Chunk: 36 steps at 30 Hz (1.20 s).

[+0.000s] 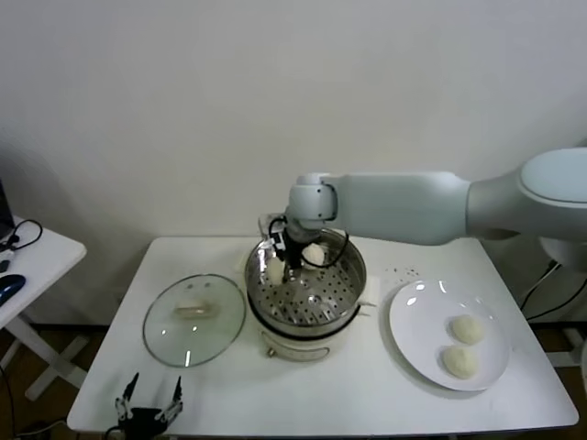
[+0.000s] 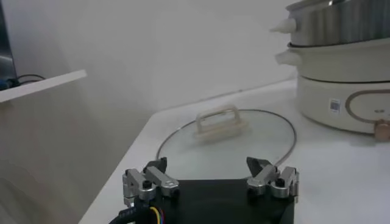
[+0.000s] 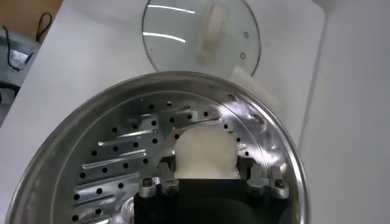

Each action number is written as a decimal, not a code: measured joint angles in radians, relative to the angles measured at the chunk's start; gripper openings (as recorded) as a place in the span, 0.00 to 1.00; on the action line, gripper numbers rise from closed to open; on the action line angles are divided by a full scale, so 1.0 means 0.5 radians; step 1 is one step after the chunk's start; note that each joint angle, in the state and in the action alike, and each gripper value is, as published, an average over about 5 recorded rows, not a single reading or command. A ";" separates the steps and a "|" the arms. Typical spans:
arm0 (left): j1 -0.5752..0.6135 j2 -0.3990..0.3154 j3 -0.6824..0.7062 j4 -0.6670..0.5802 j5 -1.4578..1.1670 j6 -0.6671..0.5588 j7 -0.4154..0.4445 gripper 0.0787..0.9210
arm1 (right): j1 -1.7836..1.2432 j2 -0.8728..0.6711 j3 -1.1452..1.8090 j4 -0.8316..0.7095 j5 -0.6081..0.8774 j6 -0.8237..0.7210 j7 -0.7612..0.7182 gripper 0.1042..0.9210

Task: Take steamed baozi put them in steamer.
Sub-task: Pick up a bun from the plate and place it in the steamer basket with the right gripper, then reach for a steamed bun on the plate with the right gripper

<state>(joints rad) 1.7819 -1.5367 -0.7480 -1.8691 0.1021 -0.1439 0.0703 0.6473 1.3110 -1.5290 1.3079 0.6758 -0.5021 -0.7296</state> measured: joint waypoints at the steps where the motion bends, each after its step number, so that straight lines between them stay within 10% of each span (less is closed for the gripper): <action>1: -0.001 0.000 -0.001 0.002 0.000 -0.001 0.000 0.88 | -0.018 0.005 0.003 -0.011 -0.017 0.001 0.003 0.68; 22: 0.010 -0.008 -0.013 0.014 0.013 -0.026 -0.010 0.88 | -0.004 -0.060 0.029 -0.022 -0.095 0.109 -0.060 0.88; 36: 0.010 -0.009 0.023 -0.034 0.023 -0.011 -0.010 0.88 | 0.555 -0.725 -0.298 0.438 -0.005 0.360 -0.394 0.88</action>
<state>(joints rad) 1.7869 -1.5415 -0.7366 -1.8859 0.1134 -0.1492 0.0654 0.9246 0.9484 -1.6781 1.5268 0.6735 -0.3223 -0.9265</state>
